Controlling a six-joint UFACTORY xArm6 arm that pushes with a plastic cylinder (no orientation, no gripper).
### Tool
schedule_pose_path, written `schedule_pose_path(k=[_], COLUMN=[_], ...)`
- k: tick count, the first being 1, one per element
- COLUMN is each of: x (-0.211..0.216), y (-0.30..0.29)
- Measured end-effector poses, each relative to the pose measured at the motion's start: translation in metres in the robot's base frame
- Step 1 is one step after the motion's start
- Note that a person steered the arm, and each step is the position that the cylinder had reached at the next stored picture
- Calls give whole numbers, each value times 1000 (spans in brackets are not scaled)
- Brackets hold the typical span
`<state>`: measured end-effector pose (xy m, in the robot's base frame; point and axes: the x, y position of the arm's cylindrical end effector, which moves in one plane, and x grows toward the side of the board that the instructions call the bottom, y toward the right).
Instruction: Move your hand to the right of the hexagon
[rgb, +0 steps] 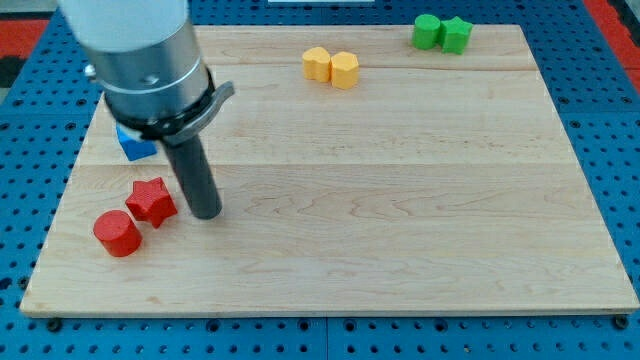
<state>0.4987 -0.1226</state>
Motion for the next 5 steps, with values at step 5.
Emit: schedule_pose_path(k=[5], x=[-2], y=[-86])
